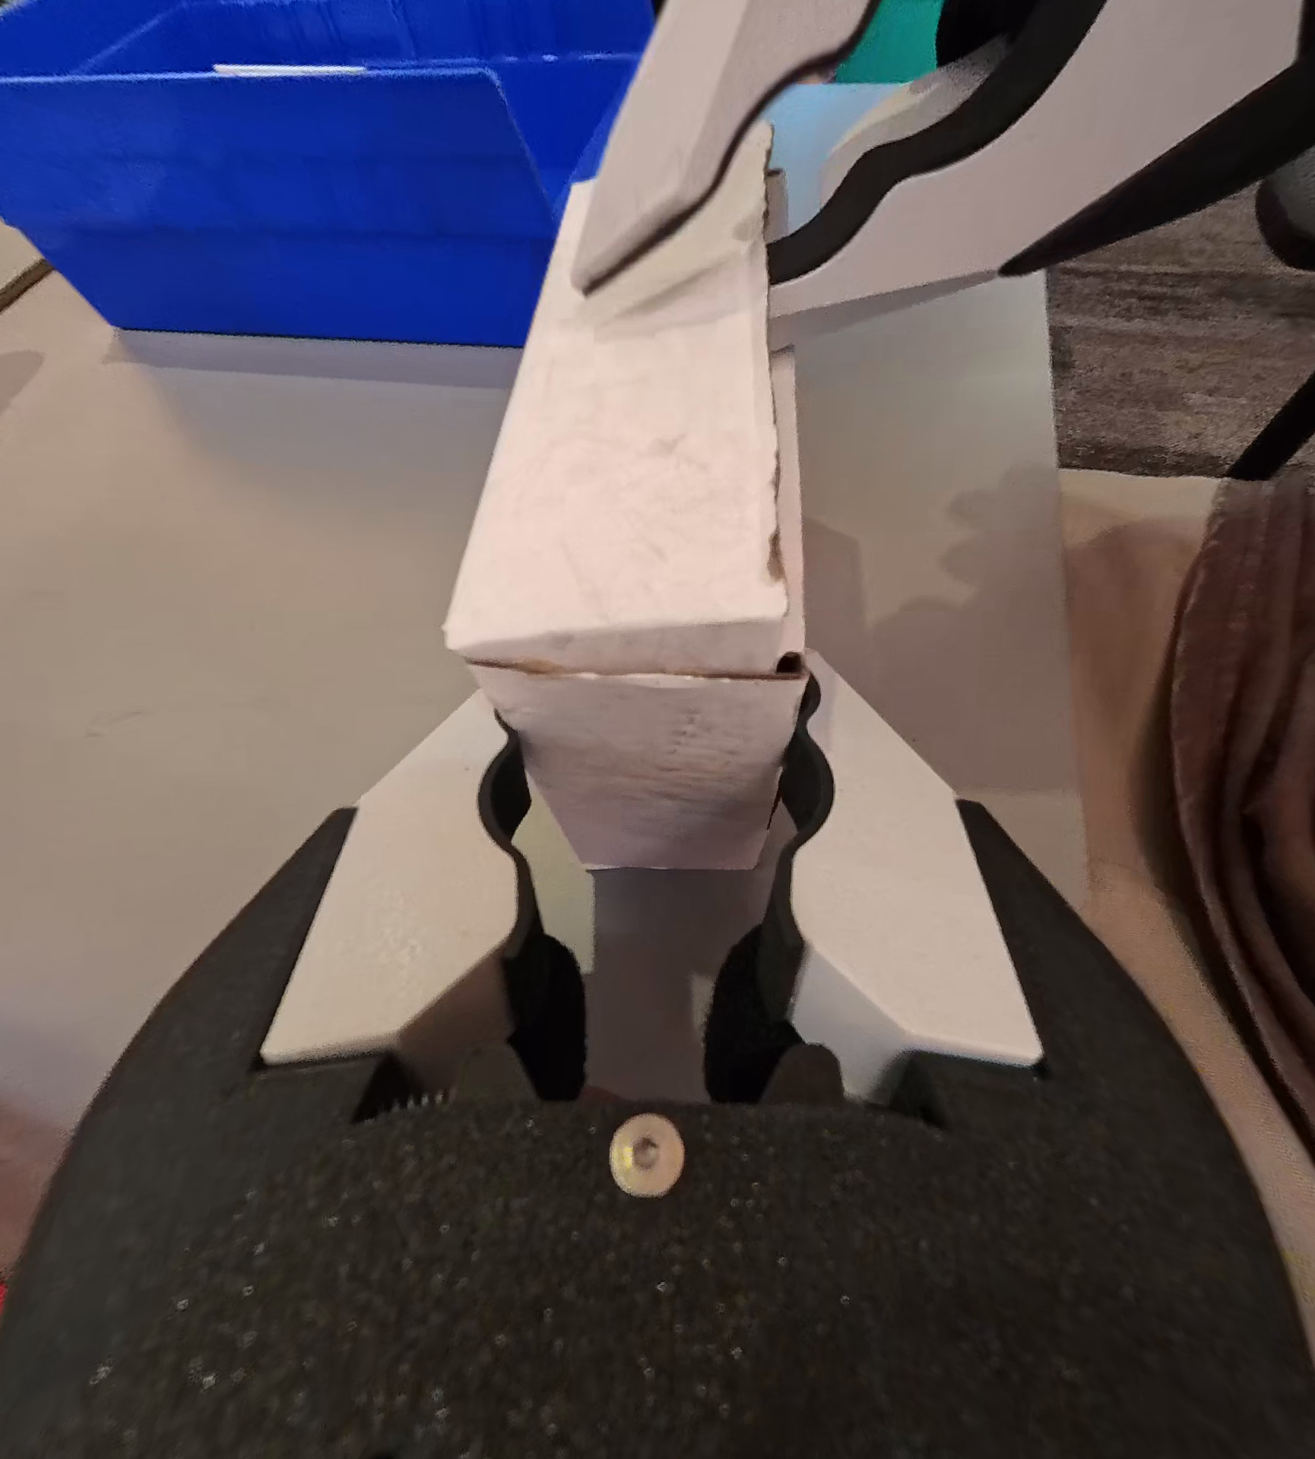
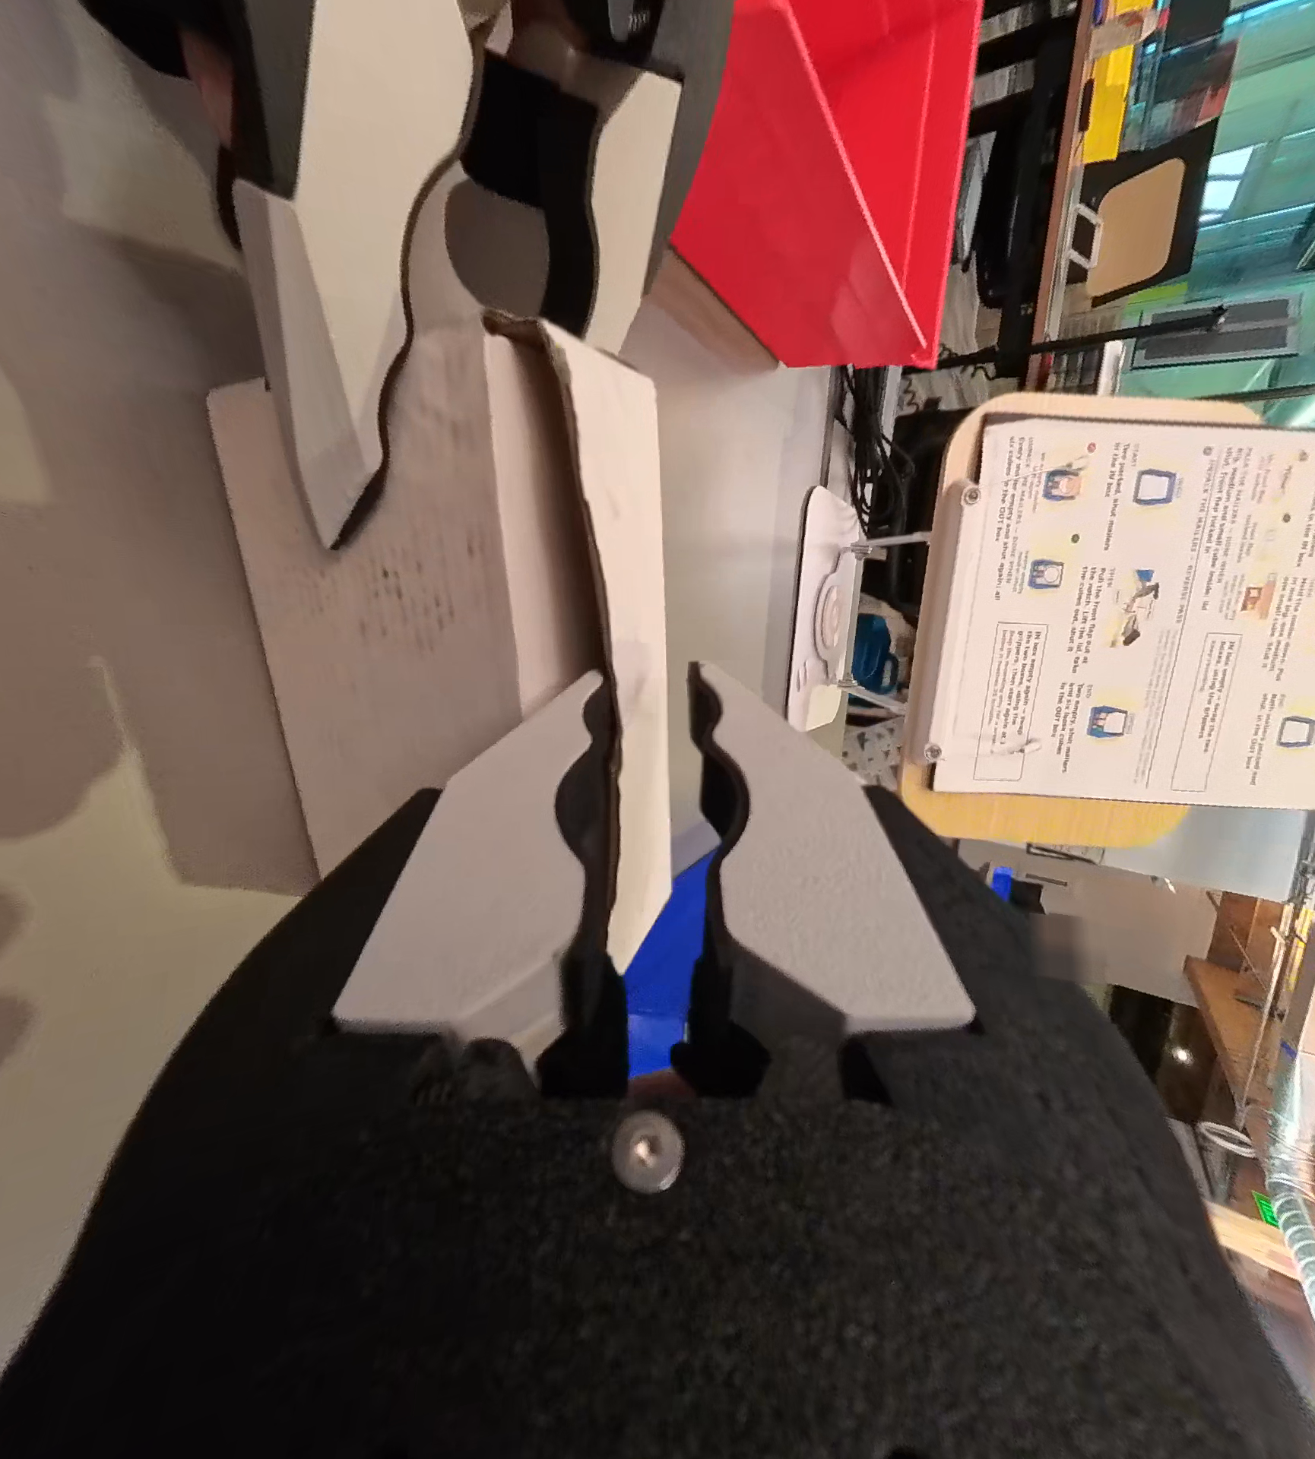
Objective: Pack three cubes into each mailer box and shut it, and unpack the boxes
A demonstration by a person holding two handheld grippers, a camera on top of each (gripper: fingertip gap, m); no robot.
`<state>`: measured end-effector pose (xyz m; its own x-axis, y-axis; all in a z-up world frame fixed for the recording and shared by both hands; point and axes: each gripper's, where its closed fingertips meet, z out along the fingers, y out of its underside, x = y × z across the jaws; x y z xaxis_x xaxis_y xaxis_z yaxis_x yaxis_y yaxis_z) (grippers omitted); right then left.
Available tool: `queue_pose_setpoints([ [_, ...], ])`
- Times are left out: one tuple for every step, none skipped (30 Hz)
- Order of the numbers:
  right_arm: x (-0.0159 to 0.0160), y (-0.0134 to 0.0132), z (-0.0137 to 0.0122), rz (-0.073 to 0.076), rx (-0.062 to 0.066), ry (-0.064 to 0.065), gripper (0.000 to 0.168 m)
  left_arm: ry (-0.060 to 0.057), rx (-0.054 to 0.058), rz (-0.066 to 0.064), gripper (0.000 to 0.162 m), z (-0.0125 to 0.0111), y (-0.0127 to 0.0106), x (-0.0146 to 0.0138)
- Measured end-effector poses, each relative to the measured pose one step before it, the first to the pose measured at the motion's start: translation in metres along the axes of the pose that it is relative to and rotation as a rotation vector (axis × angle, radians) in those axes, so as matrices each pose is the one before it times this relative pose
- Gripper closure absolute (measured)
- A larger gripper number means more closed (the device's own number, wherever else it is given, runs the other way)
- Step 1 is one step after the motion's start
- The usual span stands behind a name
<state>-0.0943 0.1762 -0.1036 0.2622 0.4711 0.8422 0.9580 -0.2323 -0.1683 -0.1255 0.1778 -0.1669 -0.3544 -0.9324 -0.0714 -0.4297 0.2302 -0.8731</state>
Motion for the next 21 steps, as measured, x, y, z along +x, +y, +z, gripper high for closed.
queue_pose_setpoints([
  [-0.00094, -0.00058, 0.0026, 0.0021, -0.0023, -0.0122, 0.156, -0.0176, 0.0018, 0.012, 0.1, -0.00086, 0.00013, -0.00323],
  [-0.0005, -0.00035, 0.00241, 0.008, -0.003, -0.0085, 0.161, -0.0171, -0.0011, 0.0157, 0.1, -0.00089, 0.00021, -0.00347],
  [0.00185, -0.00079, 0.00082, -0.0043, -0.0009, 0.0092, 0.161, -0.0237, 0.0002, 0.0322, 0.1, -0.001, 0.0, -0.00422],
  [0.00294, -0.00111, -0.00011, -0.0033, 0.0032, 0.0149, 0.162, -0.0294, -0.0016, 0.0449, 0.1, -0.00074, -0.00001, -0.00457],
  [0.00625, -0.0014, -0.00117, 0.0118, 0.0067, 0.0301, 0.166, -0.0288, -0.0032, 0.0514, 0.099, -0.00035, 0.00018, -0.00388],
  [0.00489, -0.00127, -0.00213, 0.0218, 0.0121, 0.0053, 0.167, -0.0434, -0.0084, 0.0651, 0.099, 0.00007, 0.00065, -0.00519],
  [0.00248, -0.0008, -0.00132, 0.0533, 0.0118, -0.023, 0.167, -0.0579, -0.0136, 0.0714, 0.099, 0.00059, 0.00143, -0.00655],
  [0.00184, 0.00001, -0.00035, 0.0385, 0.0063, -0.0183, 0.167, -0.0568, -0.0133, 0.0603, 0.099, 0.00089, 0.00146, -0.0059],
  [0.00056, 0.00095, 0.00066, 0.0121, -0.0046, -0.0128, 0.167, -0.0389, -0.0186, 0.0289, 0.098, 0.00141, 0.00215, -0.00342],
  [-0.00057, 0.00081, 0.0015, -0.0102, -0.0142, -0.0053, 0.167, -0.0236, -0.0213, 0.0019, 0.098, 0.00144, 0.00223, -0.00126],
  [0.00025, 0.0004, 0.00171, -0.0155, -0.017, 0.0083, 0.167, -0.02, -0.0233, -0.0215, 0.097, 0.00036, 0.00214, -0.00138],
  [0.00068, -0.00019, 0.0008, -0.0073, -0.0104, 0.0102, 0.167, -0.0187, -0.0476, -0.0446, 0.096, -0.00051, 0.00501, -0.00208],
  [0.00017, -0.0003, 0.00033, 0.0072, -0.0067, 0.0039, 0.167, -0.0073, -0.0599, -0.0628, 0.092, -0.00232, 0.00676, -0.00062],
  [0.0015, 0.0016, 0.00015, 0.0048, -0.0161, 0.0166, 0.167, 0.0168, -0.0299, -0.0784, 0.077, -0.00576, 0.00348, 0.00316],
  [0.001, 0.00223, -0.00053, 0.0025, -0.0162, 0.0196, 0.167, 0.0341, 0.0071, -0.0907, 0.074, -0.00893, -0.00162, 0.00586],
  [0.00058, 0.00127, -0.00117, 0.0068, -0.0101, 0.0269, 0.167, 0.0288, 0.0253, -0.1001, 0.075, -0.00994, -0.00519, 0.0056],
  [-0.00123, -0.00043, -0.00145, 0.0109, -0.0011, 0.0295, 0.167, 0.0196, 0.0411, -0.1053, 0.079, -0.00925, -0.00696, 0.00475],
  [-0.00366, -0.00193, -0.00175, 0.0051, 0.0033, 0.0293, 0.167, 0.0186, 0.0462, -0.0997, 0.082, -0.00711, -0.00781, 0.00427],
  [-0.00552, -0.00323, -0.00208, -0.0075, 0.0054, 0.0272, 0.167, 0.0096, 0.0369, -0.0839, 0.082, -0.0041, -0.00709, 0.00248],
  [-0.00327, -0.00272, -0.00231, -0.0129, -0.0024, 0.0382, 0.167, -0.0048, 0.0181, -0.0622, 0.085, -0.00091, -0.00485, -0.00012],
  [-0.00341, -0.00277, -0.00233, -0.0032, -0.0004, 0.0203, 0.167, -0.0183, 0.0028, -0.0363, 0.09, 0.00109, -0.00157, -0.00284],
])
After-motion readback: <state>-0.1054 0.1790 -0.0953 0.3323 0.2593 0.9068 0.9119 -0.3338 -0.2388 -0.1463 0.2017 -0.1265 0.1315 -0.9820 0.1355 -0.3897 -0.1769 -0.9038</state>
